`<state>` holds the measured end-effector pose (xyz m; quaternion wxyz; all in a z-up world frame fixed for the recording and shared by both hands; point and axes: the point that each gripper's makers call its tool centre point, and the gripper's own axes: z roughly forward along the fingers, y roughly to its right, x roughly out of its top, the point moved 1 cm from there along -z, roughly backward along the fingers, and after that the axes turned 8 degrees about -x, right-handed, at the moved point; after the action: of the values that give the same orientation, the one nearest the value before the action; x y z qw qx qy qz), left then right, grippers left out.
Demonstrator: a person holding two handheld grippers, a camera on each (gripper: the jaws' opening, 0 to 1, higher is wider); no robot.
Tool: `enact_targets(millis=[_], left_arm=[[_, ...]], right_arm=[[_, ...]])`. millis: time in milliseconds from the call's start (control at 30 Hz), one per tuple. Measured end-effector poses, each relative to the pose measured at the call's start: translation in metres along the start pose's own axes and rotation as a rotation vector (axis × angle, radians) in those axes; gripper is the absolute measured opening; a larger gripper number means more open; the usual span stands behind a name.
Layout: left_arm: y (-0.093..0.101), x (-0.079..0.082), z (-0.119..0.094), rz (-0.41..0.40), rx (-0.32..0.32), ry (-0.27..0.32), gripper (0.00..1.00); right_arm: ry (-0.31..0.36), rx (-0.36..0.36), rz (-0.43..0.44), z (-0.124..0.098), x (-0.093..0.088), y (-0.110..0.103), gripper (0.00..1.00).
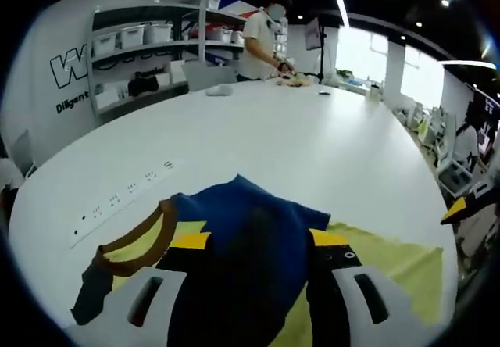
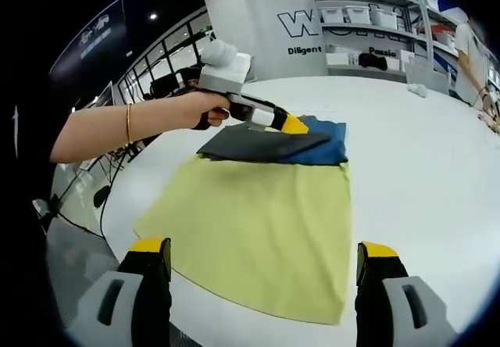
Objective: Fold the garment on the visible template until the final outline fits inside the template.
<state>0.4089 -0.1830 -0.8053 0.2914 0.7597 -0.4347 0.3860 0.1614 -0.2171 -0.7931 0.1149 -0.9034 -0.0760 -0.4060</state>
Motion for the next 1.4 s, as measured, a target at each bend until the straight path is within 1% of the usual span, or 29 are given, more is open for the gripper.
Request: enact_targets(millis=[100,133,200,300,467,500,567,633,667,767,800,867,967,1033,1133,1233,1333,1400], left_arm=[[-0.009,-0.006,0.000,-0.014,0.026,-0.019,0.49],[-0.014,-0.011,-0.001,-0.027,0.048,-0.033,0.49],[-0.016,-0.014,0.001,-0.037,0.048,-0.033,0.46],[-0.018,-0.022,0.005,-0.068,0.046,-0.050,0.42],[-0.017,-0.031,0.010,-0.068,0.057,-0.078,0.31],[-0.018,-0.033,0.011,-0.072,0.066,-0.084,0.30],[-0.019,-0.036,0.014,-0.086,0.063,-0.088,0.24],[-0.021,-0.040,0.016,-0.060,0.090,-0.106,0.22],[-0.019,-0.042,0.017,-0.051,0.084,-0.110,0.21],[-0.017,-0.039,0.019,-0.071,0.075,-0.087,0.20],[-0.018,-0.039,0.019,-0.082,0.076,-0.086,0.19],[-0.020,-0.039,0.018,-0.069,0.089,-0.090,0.15],[-0.018,-0.040,0.018,-0.083,0.083,-0.090,0.10],[-0.018,-0.040,0.018,-0.079,0.085,-0.091,0.07],[-0.015,-0.039,0.018,-0.070,0.088,-0.093,0.07],[-0.009,-0.036,0.017,-0.069,0.069,-0.086,0.07],[0.004,-0.029,0.016,-0.088,0.026,-0.065,0.07],[0.008,-0.027,0.015,-0.086,0.016,-0.062,0.07]], right_arm=[[-0.002,-0.004,0.003,0.000,-0.001,0.002,0.99],[-0.002,-0.004,0.005,0.001,-0.001,0.002,0.99],[-0.003,-0.006,0.009,0.001,-0.001,0.004,0.99],[-0.002,-0.012,0.015,0.001,0.000,0.007,0.99],[0.001,-0.011,0.020,0.000,-0.001,0.007,0.99],[0.001,-0.011,0.020,0.000,-0.001,0.008,0.99],[0.003,-0.009,0.023,-0.001,-0.001,0.008,0.99],[0.011,-0.002,0.021,-0.003,0.000,0.006,0.99],[0.015,0.003,0.019,-0.004,0.001,0.006,0.99],[0.023,0.014,0.004,-0.006,0.004,0.004,0.99],[0.024,0.017,0.000,-0.007,0.004,0.004,0.99],[0.024,0.021,-0.007,-0.007,0.004,0.003,0.99],[0.016,0.020,-0.015,-0.007,0.003,0.003,0.99],[0.013,0.019,-0.017,-0.007,0.003,0.004,0.99],[0.012,0.017,-0.020,-0.008,0.004,0.004,0.99],[0.010,0.011,-0.021,-0.008,0.004,0.006,0.99],[0.009,0.010,-0.019,-0.009,0.004,0.006,0.99],[0.007,0.010,-0.019,-0.008,0.003,0.006,0.99]])
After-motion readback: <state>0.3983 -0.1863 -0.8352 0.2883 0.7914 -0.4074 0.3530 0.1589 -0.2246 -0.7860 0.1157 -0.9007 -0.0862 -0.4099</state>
